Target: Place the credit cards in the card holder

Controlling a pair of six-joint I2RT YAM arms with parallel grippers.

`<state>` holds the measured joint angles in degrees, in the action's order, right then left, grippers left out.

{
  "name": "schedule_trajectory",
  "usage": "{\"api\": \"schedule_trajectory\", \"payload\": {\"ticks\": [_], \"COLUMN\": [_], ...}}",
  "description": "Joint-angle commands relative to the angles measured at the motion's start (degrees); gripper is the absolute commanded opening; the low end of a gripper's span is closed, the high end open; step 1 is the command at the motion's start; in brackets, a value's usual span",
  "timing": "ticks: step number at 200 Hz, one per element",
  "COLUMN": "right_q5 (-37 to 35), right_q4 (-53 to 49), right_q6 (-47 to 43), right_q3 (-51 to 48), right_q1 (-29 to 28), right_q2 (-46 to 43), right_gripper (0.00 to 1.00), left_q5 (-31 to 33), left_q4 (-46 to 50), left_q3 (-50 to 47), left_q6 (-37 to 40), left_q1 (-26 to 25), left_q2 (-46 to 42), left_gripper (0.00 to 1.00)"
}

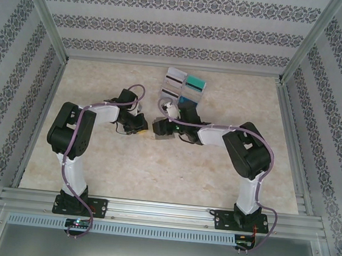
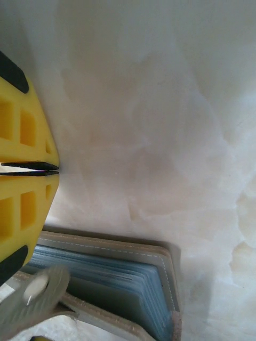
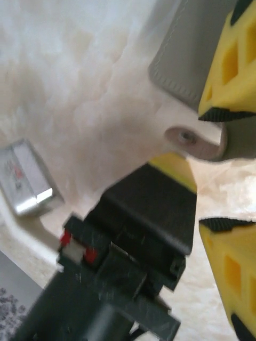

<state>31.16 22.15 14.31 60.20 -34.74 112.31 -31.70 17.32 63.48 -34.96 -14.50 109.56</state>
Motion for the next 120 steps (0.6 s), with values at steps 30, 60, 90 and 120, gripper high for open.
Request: {"api": "schedule_trajectory", "payload": {"ticks": [30,60,90,120], "right_q5": [-0.6,-1.0,-4.4,-6.5], "right_q4": [-8.8,-10.6,-20.4,-34.9], "right_q6": [-2.5,1.7,4.8,4.7], "right_q3": [1.2,0.0,2.9,9.4], "right_q1": [1.2,4.5,7.9,8.7], "right_q2": [-1.8,-7.6,-10.2,-6.0], "right_gripper": [0.58,0.59,0.59,0.58], "left_q5": [3.8,4.2,3.9,5.4], "left_q4": [4.9,6.6,9.1,15.0], "left_q3": [-2.5,-1.9,1.5,7.5], "left_q6": [0.3,0.9,0.9,2.4], "left_q1": [2.5,3.8,3.5,0.5], "left_q2": [-1.5,-4.8,-7.1,-7.7], "left_gripper": [0.14,0.14,0.13,0.14]}}
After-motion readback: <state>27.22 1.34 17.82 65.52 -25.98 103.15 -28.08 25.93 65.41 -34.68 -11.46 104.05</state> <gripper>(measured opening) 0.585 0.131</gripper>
